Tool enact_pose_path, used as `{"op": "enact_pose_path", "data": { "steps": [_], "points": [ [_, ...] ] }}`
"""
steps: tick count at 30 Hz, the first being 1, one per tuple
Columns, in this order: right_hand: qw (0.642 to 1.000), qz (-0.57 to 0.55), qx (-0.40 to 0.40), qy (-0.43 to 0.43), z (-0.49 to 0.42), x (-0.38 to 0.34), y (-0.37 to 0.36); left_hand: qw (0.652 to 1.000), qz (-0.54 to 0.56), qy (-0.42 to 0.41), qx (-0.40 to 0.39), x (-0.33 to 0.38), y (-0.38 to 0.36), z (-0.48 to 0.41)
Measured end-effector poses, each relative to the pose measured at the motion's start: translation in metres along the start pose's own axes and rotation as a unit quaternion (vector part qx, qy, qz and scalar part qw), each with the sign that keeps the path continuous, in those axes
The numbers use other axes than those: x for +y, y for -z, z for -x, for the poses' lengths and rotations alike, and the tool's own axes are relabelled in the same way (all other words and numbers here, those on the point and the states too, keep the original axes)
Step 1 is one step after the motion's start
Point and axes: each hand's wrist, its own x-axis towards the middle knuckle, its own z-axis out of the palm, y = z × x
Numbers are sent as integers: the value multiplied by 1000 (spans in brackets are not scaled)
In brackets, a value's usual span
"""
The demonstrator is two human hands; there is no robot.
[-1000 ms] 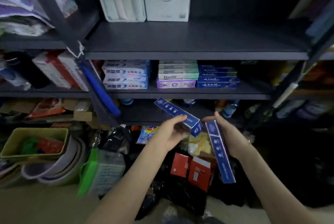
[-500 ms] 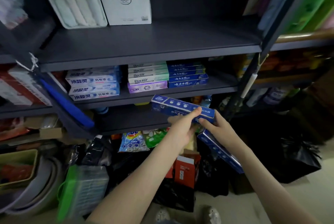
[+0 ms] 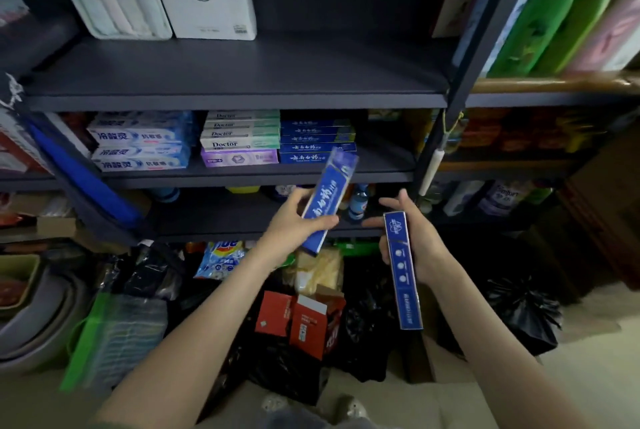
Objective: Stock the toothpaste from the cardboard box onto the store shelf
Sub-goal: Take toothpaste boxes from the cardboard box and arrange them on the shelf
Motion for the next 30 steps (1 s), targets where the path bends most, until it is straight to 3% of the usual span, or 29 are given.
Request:
{"op": "enact_pose_path", "data": {
  "steps": [4,8,10,13,16,19,24,30],
  "points": [
    [998,41,-2,-48,-3,-8,0,988,-92,-33,-116,4,8,10],
    [999,6,-13,-50,-11,2,-3,985,-67,-8,-159,17,19,10],
    [999,-44,-9,-31,-14,6,-7,985,12,21,-173,27,26,11],
    [990,-138,5,-3,-22,7,-11,954,267,55,-129,31,29,9],
    [985,-170,18,16,-28,4,-18,922,379,52,-60,28,22,6],
    [985,-167,24,26,-32,2,-20,916,396,58,-15,31,15,1],
    [994,-99,35,10,-31,-4,-29,959,269,67,68,27,14,-12],
    [981,-146,125,7,-18,-18,-27,931,313,131,137,8,34,-25]
  ]
}}
